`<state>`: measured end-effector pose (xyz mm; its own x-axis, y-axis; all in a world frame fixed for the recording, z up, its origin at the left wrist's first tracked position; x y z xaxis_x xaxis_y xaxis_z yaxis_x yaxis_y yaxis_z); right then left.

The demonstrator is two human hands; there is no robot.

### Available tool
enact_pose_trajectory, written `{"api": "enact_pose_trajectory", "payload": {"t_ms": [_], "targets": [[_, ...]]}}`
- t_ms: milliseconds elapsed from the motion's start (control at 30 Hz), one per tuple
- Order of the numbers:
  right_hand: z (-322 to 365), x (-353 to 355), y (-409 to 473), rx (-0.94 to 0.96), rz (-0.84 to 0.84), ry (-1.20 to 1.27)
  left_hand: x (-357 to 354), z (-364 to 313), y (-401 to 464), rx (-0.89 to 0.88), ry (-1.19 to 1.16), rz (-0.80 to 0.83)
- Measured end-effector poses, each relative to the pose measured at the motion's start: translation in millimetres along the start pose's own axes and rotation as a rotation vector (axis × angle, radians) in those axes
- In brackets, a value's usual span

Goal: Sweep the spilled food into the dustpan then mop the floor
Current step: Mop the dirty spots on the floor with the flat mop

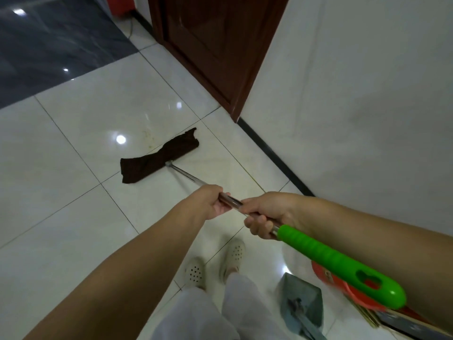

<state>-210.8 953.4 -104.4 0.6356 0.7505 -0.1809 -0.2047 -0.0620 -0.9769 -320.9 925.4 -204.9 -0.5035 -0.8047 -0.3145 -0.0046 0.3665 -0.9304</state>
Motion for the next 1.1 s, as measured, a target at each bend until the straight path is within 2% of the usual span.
{"api": "enact_pose_trajectory", "payload": {"t_ms": [200,333,467,633,1100], "targets": [[-19.3,16.4,-31.2,-0.019,-0.057,-0.148,-15.1,34.8,-12.7,0.048,-0.041,-0.008],[-4.0,25.8,-32.5,-0.013,-0.078,-0.216,-23.3,30.6,-10.1,0.029,-0.126,0.013],[32.6,34.4,-24.0,0.023,-0.079,-0.233,-33.8,1.4,5.9,-0.048,-0.282,-0.029],[87.2,44.3,-11.0,0.036,-0.045,-0.284,-44.7,-46.6,29.8,-0.13,-0.34,-0.111],[239.6,35.3,57.0,0.048,0.077,-0.439,-36.6,-193.2,76.5,-0.319,-0.304,-0.229]]}}
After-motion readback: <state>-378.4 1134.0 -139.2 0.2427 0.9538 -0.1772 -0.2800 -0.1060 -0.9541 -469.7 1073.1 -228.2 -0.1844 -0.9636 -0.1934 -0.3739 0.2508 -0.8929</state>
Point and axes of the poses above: each hand's wrist, its own y-axis towards the middle knuckle, its own x-axis out of the back of the hand, z = x × y, the point moved 4 cm from there along y, towards the middle knuckle, and after that the axes turned 7 degrees about -y, right-handed, at the moved point
